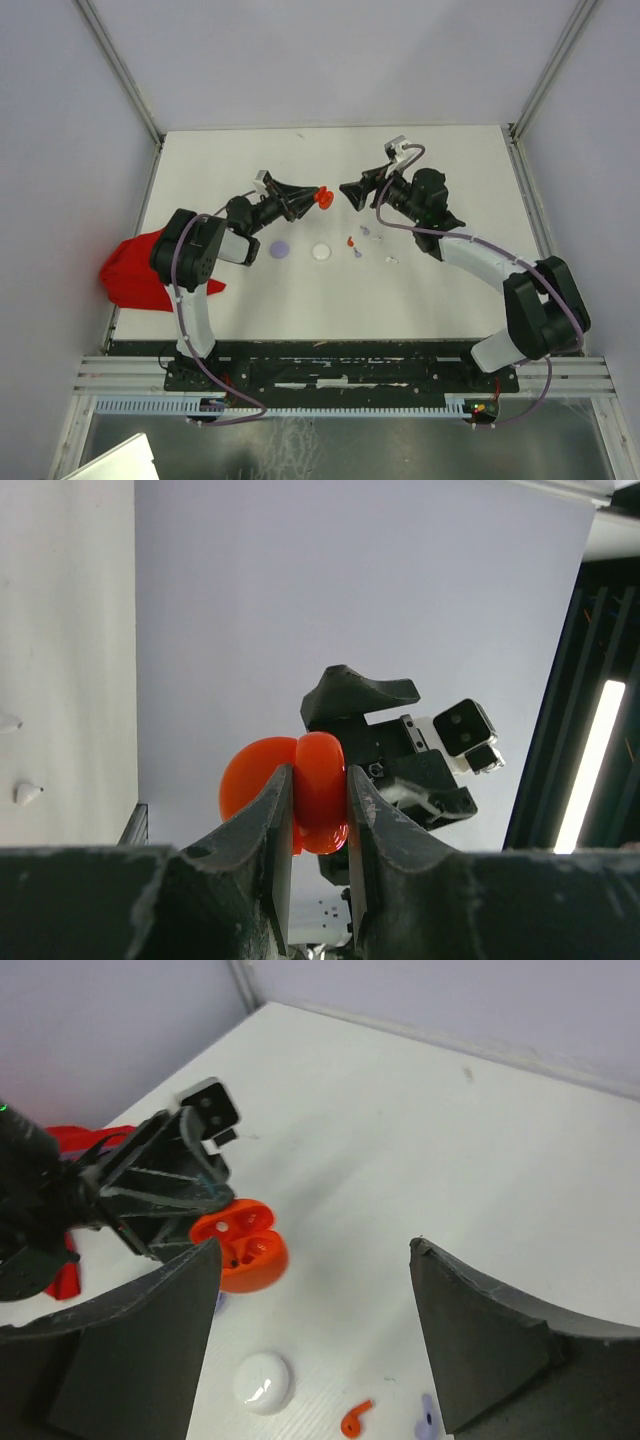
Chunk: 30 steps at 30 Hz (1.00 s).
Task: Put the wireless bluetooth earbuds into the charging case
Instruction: Pick up the earbud from the center of the board.
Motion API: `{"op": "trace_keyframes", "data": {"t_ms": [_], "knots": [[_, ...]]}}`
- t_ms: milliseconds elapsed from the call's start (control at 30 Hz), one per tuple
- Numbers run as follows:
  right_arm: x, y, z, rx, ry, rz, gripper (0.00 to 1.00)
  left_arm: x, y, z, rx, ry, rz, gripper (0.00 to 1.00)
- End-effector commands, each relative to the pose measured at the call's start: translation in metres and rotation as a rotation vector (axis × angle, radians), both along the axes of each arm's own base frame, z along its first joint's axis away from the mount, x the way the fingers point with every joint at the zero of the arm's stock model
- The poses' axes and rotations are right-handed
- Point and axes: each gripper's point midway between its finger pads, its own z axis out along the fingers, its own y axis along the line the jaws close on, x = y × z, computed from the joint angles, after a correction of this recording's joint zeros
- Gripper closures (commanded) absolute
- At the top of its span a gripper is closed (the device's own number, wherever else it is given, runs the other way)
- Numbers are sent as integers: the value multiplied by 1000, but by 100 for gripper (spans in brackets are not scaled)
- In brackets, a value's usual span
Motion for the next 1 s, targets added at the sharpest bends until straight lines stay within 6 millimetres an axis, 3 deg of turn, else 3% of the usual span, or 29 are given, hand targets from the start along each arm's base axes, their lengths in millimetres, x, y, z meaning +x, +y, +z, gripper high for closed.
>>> {"op": "trace_keyframes", "data": {"t_ms": [0,167,333,600,967], "knots": [[17,-45,-2,-81,241,-264,15,7,29,7,-10,-56,91,97],[10,-67,-63,-362,502,-332,15,6,45,3,42,-57,145,97],[-3,-78,-117,-610,663,-341,18,4,46,2,95,-71,160,97],[-20,-58,-150,-758,694,-257,23,5,48,4,109,-73,171,97],[-15,-65,-181,-863,661,-338,23,4,53,5,115,-73,181,97]]}}
